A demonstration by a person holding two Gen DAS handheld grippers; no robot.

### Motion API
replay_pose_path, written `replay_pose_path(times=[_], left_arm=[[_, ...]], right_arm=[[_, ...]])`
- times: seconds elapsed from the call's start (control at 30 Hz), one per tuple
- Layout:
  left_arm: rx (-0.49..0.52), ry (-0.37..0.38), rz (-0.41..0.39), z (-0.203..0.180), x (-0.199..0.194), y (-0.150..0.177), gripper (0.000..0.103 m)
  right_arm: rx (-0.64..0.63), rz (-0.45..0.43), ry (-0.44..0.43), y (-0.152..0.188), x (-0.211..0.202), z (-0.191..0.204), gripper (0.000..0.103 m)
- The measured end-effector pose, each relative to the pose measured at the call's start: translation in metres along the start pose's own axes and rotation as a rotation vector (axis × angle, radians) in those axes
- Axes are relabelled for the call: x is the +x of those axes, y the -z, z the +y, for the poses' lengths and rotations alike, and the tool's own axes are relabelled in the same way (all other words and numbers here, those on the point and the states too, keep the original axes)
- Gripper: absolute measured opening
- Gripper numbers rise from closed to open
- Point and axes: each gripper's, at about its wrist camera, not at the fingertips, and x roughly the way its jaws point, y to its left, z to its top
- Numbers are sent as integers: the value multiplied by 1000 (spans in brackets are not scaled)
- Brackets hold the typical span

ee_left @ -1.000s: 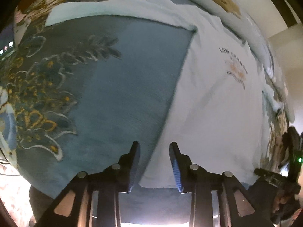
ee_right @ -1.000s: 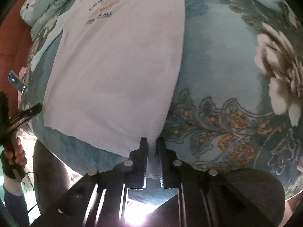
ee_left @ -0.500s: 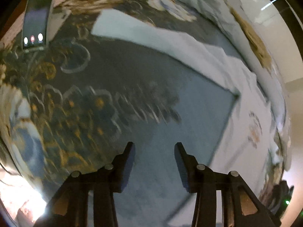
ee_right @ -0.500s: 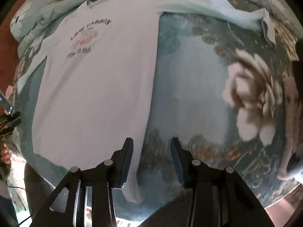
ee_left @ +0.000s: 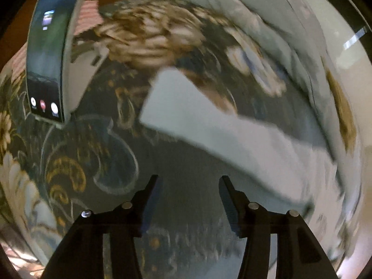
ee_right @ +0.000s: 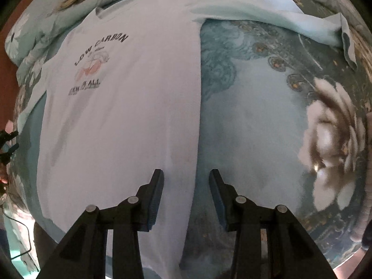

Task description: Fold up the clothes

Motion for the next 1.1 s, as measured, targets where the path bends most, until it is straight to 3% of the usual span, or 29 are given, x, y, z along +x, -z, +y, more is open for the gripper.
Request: replay_pose_path(times=[0.2,0.33,0.4,0.5,0.77,0.93,1.0,1.1], left_arm=[[-134,-3,-44,15,20,-31,59],[-200,26,-69,17,28,-37,50],[-191,-4,-92,13,29,-38,18],[-147,-71,-111,5,30,-41,5],[-62,-63,-200,-40,-15,-46,3],[-6,-32,-237,-79,-40,-45,3],[45,3,-248,-104,-52,-40,3],[147,48,-272,-146,-72,-29,3]], right_arm=[[10,-37,-4,-7,2,-1,46],[24,-38,-22,-10,2,-2,53],[29,-41,-29,-10,2,-4,53],[49,-51,-58,-11,1,-11,53],[156,-121,-189,-4,-3,-39,53],[193,-149,-247,-9,9,-30,53],[212,-160,-272,-21,24,-18,53],[238,-173,-308,-10,6,-38,53]])
